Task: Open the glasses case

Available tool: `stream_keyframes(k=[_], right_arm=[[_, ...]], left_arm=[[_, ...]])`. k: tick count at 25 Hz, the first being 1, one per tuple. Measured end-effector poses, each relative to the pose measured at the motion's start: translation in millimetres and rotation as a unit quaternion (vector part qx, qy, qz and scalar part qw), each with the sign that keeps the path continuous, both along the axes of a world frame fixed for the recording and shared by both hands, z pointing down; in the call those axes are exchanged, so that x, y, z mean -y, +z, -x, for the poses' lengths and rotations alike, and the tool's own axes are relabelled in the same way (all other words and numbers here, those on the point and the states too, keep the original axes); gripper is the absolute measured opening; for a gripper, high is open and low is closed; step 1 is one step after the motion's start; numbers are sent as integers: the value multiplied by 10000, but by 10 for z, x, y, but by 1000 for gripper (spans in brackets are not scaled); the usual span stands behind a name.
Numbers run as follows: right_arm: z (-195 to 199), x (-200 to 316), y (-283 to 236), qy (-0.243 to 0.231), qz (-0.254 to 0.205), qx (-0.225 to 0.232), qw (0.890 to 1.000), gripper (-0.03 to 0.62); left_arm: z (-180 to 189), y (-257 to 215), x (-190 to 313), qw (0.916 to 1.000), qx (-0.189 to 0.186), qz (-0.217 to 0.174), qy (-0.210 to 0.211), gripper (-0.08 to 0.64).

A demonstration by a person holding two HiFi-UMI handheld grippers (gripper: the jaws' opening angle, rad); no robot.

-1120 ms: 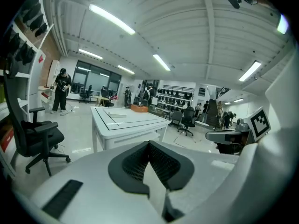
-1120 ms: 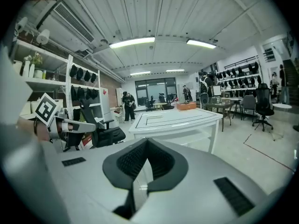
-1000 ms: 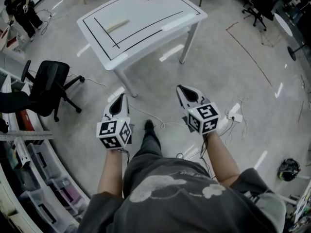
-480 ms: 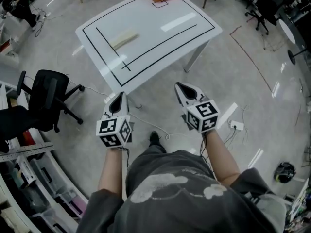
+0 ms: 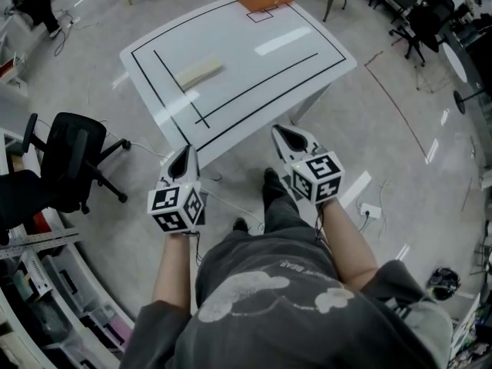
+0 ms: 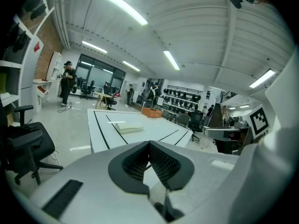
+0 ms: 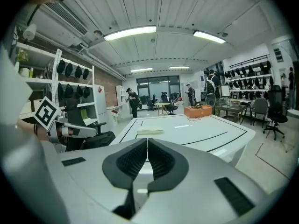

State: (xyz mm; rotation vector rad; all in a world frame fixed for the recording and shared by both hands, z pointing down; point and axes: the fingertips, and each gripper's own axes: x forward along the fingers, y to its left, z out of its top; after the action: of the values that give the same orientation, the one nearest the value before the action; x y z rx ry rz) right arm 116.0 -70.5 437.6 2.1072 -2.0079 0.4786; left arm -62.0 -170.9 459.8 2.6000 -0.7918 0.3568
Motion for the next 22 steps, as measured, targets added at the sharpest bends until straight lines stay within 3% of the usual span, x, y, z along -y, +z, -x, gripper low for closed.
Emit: stream_keyframes(k=[4, 9, 15, 22], right_arm=[[-179, 345, 20, -274, -52, 47, 9996, 92], [-466, 876, 43, -716, -99, 96, 9973, 159], [-701, 1489, 187, -1539, 150, 136, 9879, 301], [-952, 2069, 385, -2294, 426, -9, 9724, 322]], left_arm=[[-88, 15, 174, 9997, 113, -63, -209, 2], [-288, 59, 457, 9984, 247, -88, -506, 2], [-486, 115, 777, 9925, 510, -37, -1106, 2], [-770, 280, 1131, 9828, 824, 35, -1654, 2]])
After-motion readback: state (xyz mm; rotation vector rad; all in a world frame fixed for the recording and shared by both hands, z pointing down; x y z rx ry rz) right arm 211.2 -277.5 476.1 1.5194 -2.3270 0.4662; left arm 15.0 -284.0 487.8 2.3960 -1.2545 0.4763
